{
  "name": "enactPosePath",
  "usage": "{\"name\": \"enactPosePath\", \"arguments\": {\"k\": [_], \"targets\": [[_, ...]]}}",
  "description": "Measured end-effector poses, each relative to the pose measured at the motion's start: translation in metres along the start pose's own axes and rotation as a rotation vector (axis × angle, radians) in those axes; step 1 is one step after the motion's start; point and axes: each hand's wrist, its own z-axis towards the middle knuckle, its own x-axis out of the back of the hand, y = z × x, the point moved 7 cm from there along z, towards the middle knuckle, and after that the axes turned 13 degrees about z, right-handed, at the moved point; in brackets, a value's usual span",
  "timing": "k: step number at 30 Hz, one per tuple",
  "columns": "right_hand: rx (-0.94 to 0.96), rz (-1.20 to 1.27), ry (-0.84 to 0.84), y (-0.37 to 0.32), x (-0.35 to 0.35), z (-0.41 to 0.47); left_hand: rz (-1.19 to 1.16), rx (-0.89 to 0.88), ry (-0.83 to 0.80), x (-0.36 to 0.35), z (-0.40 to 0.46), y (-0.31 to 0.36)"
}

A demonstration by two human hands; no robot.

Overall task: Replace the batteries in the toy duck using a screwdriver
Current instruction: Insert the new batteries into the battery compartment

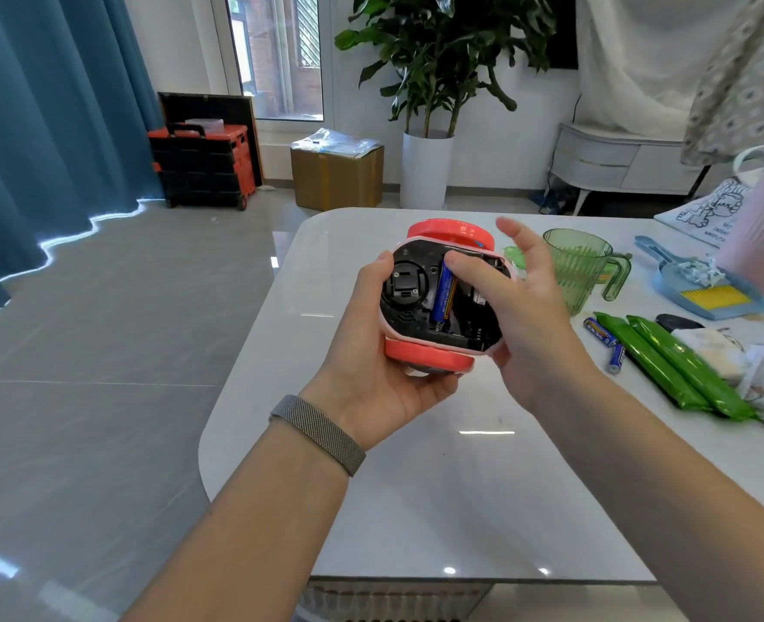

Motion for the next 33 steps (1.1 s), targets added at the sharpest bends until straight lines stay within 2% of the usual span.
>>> {"name": "enactPosePath", "arguments": {"k": [3,7,10,14,17,22,25,27,33], "targets": [[-0.165,0.029,-0.091,0.006,-0.003,0.005,0.011,-0.020,0.003,0.002,0.000,-0.001],[-0.219,0.028,-0.121,0.006,0.000,0.009,0.027,-0.021,0.007,-0.001,-0.001,-0.005],[-0.164,-0.012,-0.162,0.001,0.001,0.009,0.034,-0.011,0.022,-0.002,0.000,-0.005],[0.084,-0.220,-0.163,-0.007,-0.003,0.002,0.024,0.005,0.023,0.001,0.000,-0.004],[0.202,-0.312,-0.163,-0.004,-0.004,-0.001,0.015,0.010,0.008,0.003,0.000,-0.002],[0.191,-0.302,-0.196,0.000,-0.001,-0.002,-0.001,0.032,-0.032,0.010,-0.002,0.001],[0.135,-0.212,-0.138,0.000,0.006,-0.001,-0.177,0.041,-0.100,0.012,-0.005,0.004],[0.094,-0.163,-0.081,0.000,0.011,0.000,-0.198,0.035,-0.121,0.012,-0.005,0.006],[0.101,-0.179,0.017,0.001,0.016,-0.007,0.036,-0.045,0.070,0.018,0.001,0.011]]}}
